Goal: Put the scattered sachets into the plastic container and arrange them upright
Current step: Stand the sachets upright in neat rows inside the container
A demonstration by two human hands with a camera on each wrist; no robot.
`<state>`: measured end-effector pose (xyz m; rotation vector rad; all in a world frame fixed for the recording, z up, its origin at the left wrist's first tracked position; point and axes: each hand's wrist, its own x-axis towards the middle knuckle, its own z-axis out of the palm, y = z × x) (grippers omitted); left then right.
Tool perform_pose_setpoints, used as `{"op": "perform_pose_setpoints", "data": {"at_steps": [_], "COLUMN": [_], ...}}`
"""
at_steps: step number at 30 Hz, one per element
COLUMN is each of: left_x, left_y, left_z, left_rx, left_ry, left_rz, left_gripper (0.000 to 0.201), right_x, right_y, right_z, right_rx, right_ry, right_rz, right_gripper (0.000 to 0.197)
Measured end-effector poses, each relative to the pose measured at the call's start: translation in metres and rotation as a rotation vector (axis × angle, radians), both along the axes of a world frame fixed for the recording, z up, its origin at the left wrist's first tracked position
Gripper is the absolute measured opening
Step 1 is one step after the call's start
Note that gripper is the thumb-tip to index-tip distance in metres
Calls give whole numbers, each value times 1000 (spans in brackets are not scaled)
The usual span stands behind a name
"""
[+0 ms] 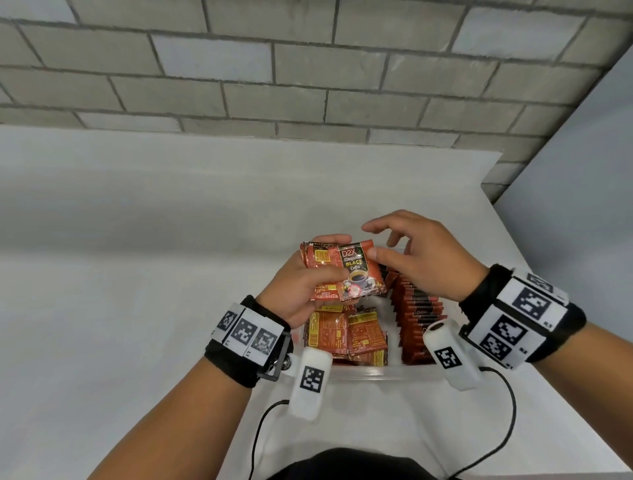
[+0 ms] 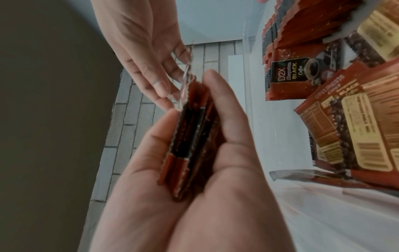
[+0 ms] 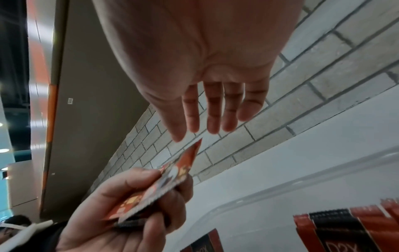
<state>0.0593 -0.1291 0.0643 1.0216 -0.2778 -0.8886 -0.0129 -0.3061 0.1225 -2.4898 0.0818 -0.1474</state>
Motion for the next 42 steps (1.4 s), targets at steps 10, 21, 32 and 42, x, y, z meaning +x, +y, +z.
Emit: {"op": "perform_pose_setpoints", "data": {"at_steps": [10, 21, 32, 42], "left_x": [14, 19, 21, 20], "left_y": [6, 14, 17, 17], "left_z": [-2, 0, -3, -5], "left_rx": [81, 18, 21, 49], "left_ry": [62, 88, 90, 92], "left_rz": [206, 193, 193, 199], "left_gripper": [30, 32, 39, 33], "right_x": [12, 35, 39, 39], "right_y": [-24, -27, -18, -15], "right_z": [2, -48, -58, -57], "right_rx": [-114, -457, -834, -866], "right_ry": [415, 567, 566, 511], "right_rz": [1, 22, 136, 152], "right_gripper": [12, 12, 5, 2]}}
